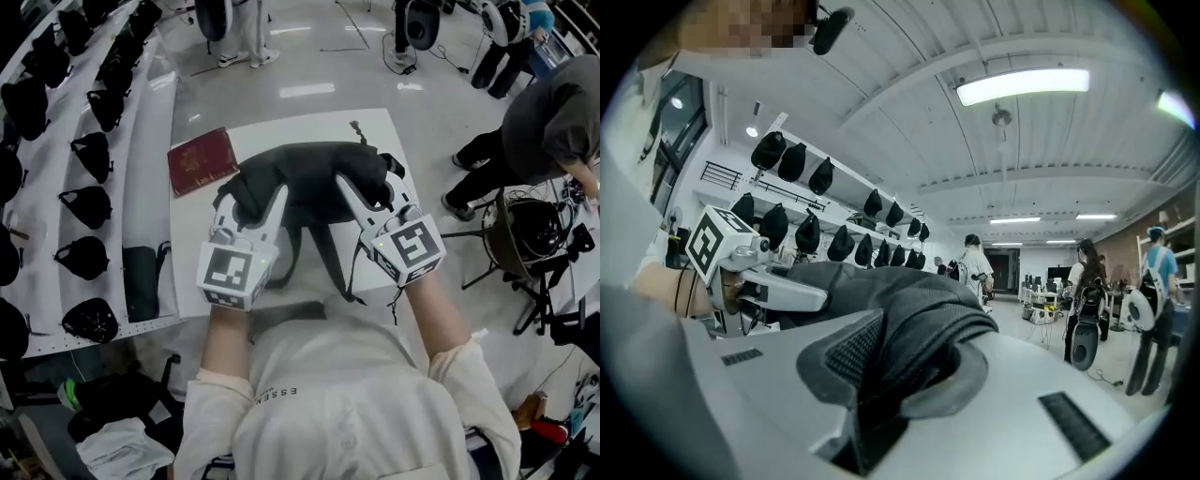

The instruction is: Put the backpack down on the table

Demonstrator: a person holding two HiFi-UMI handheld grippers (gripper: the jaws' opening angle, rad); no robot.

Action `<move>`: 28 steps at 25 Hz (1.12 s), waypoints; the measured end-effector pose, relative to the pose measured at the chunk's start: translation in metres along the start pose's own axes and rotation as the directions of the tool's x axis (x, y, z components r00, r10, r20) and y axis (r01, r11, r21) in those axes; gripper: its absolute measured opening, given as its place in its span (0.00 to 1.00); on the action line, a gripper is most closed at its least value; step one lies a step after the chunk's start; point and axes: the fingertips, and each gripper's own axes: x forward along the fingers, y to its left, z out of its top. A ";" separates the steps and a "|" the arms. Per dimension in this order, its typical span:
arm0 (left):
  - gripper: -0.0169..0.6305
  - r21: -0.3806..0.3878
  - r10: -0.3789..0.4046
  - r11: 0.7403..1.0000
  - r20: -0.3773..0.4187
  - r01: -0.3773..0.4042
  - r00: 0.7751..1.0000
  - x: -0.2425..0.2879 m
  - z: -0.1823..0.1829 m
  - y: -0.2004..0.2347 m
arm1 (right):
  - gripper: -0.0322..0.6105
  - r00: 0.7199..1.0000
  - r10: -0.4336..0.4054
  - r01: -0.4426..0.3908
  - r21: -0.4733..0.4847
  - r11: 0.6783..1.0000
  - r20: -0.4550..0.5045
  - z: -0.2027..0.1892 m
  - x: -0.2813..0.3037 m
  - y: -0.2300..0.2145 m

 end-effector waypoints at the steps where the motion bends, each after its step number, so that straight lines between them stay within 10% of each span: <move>1: 0.14 -0.002 0.004 1.000 0.003 -0.004 1.000 0.007 -0.001 0.008 | 0.18 1.000 0.001 -0.001 -0.003 1.000 0.000 0.000 0.009 -0.006; 28: 0.14 -0.059 -0.016 0.998 0.006 0.016 1.000 0.129 -0.058 0.088 | 0.19 0.998 0.069 -0.069 0.014 0.998 -0.014 -0.072 0.131 -0.092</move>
